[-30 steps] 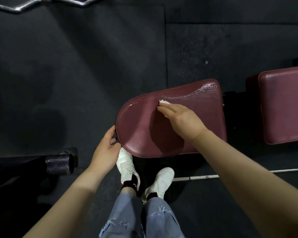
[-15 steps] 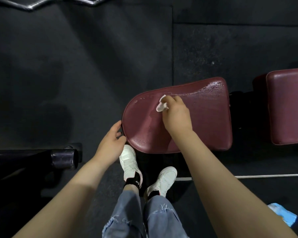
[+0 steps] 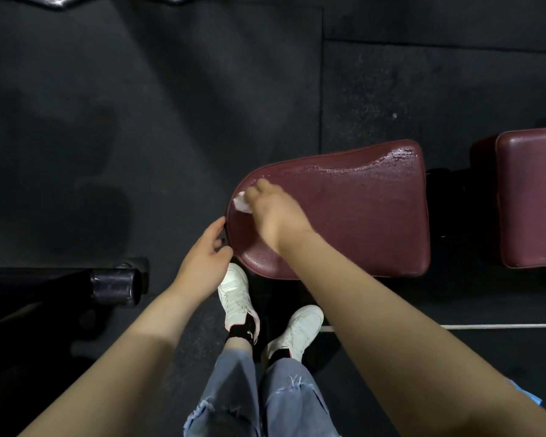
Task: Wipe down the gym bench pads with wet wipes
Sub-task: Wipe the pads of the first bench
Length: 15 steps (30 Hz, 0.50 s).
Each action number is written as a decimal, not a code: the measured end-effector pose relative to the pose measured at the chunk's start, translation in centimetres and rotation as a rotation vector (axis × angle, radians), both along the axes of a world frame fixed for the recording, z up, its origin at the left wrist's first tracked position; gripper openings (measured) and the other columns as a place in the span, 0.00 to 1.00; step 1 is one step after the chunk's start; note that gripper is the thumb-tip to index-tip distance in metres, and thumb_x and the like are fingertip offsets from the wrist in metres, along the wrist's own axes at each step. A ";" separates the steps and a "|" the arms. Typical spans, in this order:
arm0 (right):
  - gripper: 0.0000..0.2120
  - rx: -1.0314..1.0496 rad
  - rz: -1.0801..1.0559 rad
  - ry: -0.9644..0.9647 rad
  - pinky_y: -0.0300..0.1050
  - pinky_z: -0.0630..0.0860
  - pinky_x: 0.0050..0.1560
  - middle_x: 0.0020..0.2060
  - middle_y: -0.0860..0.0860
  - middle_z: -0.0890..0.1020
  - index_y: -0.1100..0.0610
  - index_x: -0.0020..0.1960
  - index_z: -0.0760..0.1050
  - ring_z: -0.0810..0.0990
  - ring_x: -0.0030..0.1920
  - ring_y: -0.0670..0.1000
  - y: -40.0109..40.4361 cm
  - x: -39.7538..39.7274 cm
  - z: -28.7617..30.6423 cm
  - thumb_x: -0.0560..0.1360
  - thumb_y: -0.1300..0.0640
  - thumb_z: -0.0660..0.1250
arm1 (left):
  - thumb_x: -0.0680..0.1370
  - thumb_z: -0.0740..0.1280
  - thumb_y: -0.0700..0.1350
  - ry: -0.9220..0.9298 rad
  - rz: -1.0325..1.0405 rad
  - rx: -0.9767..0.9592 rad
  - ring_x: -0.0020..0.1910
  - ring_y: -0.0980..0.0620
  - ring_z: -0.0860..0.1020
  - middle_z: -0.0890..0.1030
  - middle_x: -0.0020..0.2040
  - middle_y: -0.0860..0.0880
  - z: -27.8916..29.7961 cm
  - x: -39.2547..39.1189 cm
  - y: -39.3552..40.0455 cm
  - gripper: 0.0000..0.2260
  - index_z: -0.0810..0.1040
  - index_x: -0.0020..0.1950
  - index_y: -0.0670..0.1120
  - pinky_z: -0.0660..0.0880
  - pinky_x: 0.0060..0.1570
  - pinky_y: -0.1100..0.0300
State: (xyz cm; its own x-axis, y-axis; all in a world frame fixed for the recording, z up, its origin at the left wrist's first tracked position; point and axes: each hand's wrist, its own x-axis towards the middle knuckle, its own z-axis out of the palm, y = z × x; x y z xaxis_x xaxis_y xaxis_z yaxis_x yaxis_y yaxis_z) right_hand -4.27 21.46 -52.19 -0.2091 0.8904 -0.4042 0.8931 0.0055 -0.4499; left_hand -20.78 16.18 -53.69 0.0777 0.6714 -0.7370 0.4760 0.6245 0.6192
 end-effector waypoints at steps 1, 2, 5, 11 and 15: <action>0.12 0.018 -0.052 -0.031 0.53 0.73 0.51 0.57 0.58 0.73 0.60 0.59 0.73 0.75 0.55 0.62 0.0 1.7 0.0 0.76 0.65 0.59 | 0.68 0.58 0.46 -0.005 0.003 -0.008 0.55 0.73 0.75 0.75 0.54 0.78 -0.1 0.0 -0.1 0.31 0.67 0.71 0.66 0.66 0.54 0.72; 0.12 0.042 -0.106 -0.080 0.52 0.73 0.52 0.56 0.58 0.74 0.60 0.58 0.74 0.75 0.54 0.61 -0.1 3.8 0.1 0.76 0.67 0.60 | 0.68 0.58 0.46 -0.011 0.000 -0.012 0.54 0.74 0.75 0.74 0.53 0.80 -0.1 0.0 -0.1 0.31 0.67 0.70 0.67 0.66 0.55 0.71; 0.13 0.072 -0.321 -0.266 0.54 0.71 0.53 0.56 0.61 0.74 0.63 0.56 0.74 0.76 0.54 0.63 -1.1 11.8 0.8 0.74 0.70 0.59 | 0.69 0.58 0.44 -0.011 -0.010 -0.010 0.52 0.76 0.75 0.74 0.52 0.81 -0.1 -0.1 -0.2 0.30 0.67 0.68 0.70 0.67 0.54 0.69; 0.15 0.005 -0.659 -0.446 0.57 0.73 0.54 0.56 0.68 0.74 0.65 0.59 0.70 0.76 0.54 0.69 -1.7 18.8 2.3 0.73 0.67 0.63 | 0.71 0.58 0.42 -0.013 -0.019 0.007 0.52 0.75 0.76 0.73 0.52 0.82 0.1 0.0 -0.1 0.30 0.67 0.71 0.65 0.67 0.51 0.70; 0.16 0.031 -0.684 -0.325 0.54 0.72 0.52 0.58 0.65 0.74 0.62 0.62 0.68 0.76 0.55 0.67 0.0 13.1 0.8 0.75 0.66 0.61 | 0.70 0.58 0.45 0.008 -0.019 -0.006 0.52 0.72 0.77 0.74 0.48 0.81 0.4 0.1 0.0 0.31 0.67 0.71 0.65 0.67 0.51 0.70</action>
State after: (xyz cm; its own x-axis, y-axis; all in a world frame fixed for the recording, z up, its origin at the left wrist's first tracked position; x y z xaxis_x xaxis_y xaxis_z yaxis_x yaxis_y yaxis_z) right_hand 8.83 21.46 -51.39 0.5193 0.7908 -0.3239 0.7897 -0.5889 -0.1717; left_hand -20.64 16.21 -53.33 0.0840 0.6654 -0.7417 0.4928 0.6193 0.6113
